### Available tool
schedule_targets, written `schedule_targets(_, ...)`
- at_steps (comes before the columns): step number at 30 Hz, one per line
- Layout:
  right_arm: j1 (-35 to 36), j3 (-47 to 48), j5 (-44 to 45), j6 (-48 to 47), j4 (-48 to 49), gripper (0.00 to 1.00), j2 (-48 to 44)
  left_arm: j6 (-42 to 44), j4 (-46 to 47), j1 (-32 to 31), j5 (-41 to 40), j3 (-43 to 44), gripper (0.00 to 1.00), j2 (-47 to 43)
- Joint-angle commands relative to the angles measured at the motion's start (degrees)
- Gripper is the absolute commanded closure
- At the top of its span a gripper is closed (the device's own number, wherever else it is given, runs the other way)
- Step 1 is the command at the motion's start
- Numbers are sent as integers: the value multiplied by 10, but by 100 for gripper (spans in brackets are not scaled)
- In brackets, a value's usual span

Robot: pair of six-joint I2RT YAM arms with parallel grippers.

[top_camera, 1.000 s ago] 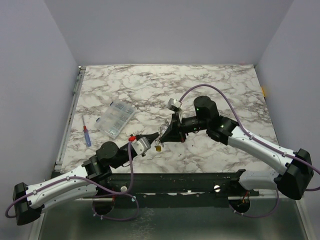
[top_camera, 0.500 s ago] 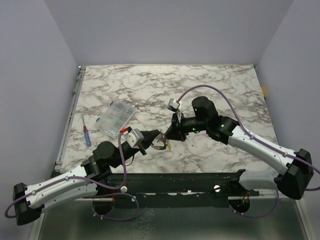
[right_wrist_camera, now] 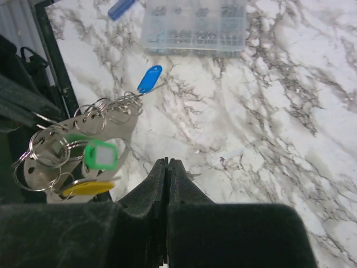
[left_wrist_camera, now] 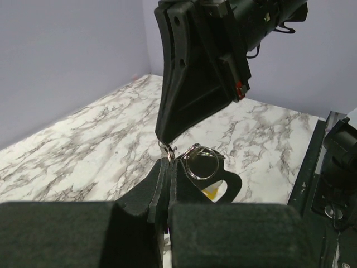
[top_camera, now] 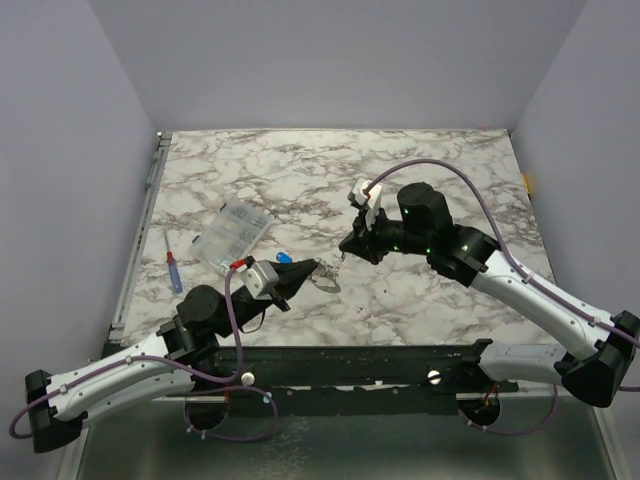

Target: Put the keys on the keyring

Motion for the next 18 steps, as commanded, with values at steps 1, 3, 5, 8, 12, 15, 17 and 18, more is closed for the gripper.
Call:
schedule_targets(1,3,52,63,-26,-18,100,-3,9,16,-3,36,-2,100,-7)
schedule_targets(3,3,76,36,-28,-22,99,10,9,12,-3,42,-1,100,-6)
schedule_targets(5,3,97,-10,-31,-28,99,24,9,9,-3,46,-1,100,-5)
schedule_targets(8,3,106,-72,-38,-34,100,33,3,8,-3,43,-1,100,-2)
schedule_targets(12,4,97,-130,-39,-35,99,29,-4,7,-3,37,0,100,-4)
schedule_targets(15,4,89,-153,-35,-31,99,25,-5,8,-3,39,0,100,-4)
schedule_targets(17,4,85,-162,-28,-25,99,23,-5,8,-3,40,0,100,-1)
schedule_targets(18,3,82,-168,-24,-20,99,22,-5,8,-3,41,0,100,1)
